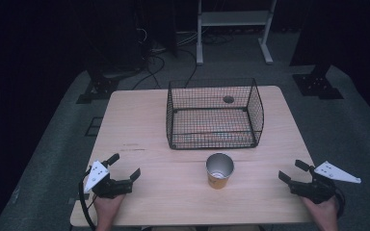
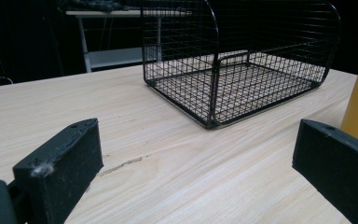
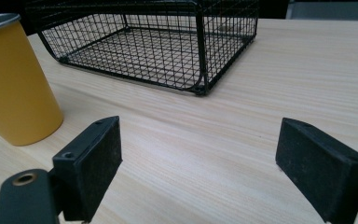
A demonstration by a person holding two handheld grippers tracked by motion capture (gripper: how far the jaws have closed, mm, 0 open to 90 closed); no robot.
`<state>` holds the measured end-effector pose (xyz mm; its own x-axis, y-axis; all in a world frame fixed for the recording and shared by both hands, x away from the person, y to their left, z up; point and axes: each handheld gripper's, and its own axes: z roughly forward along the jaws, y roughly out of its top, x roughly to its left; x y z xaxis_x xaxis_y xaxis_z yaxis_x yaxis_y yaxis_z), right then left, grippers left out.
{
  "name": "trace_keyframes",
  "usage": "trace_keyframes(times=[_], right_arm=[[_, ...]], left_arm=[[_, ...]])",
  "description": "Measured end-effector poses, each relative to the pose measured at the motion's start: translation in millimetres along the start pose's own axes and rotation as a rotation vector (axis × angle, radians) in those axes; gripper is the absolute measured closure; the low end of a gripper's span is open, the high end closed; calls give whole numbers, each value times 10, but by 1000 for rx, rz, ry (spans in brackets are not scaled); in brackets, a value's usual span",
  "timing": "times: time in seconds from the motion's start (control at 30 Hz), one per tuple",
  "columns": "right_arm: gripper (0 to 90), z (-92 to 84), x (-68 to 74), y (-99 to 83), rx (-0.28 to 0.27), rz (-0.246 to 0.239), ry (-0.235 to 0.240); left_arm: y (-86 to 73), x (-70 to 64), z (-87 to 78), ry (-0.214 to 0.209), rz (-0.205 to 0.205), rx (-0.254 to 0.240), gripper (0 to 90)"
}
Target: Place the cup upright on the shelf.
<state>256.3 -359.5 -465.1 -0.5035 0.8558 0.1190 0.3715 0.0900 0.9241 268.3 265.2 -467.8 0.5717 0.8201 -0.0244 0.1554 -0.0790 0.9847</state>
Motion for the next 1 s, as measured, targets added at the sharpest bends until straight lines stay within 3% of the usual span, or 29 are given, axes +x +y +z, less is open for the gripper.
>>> trace_keyframes(times=[0.43, 1.0], right_arm=[[136, 33, 146, 94, -1, -54, 32], [136, 145, 394, 254, 51, -126, 120]], left_arm=[[-1, -8, -6, -3, 4, 2, 8], [-1, -12, -10, -6, 5, 2, 8]])
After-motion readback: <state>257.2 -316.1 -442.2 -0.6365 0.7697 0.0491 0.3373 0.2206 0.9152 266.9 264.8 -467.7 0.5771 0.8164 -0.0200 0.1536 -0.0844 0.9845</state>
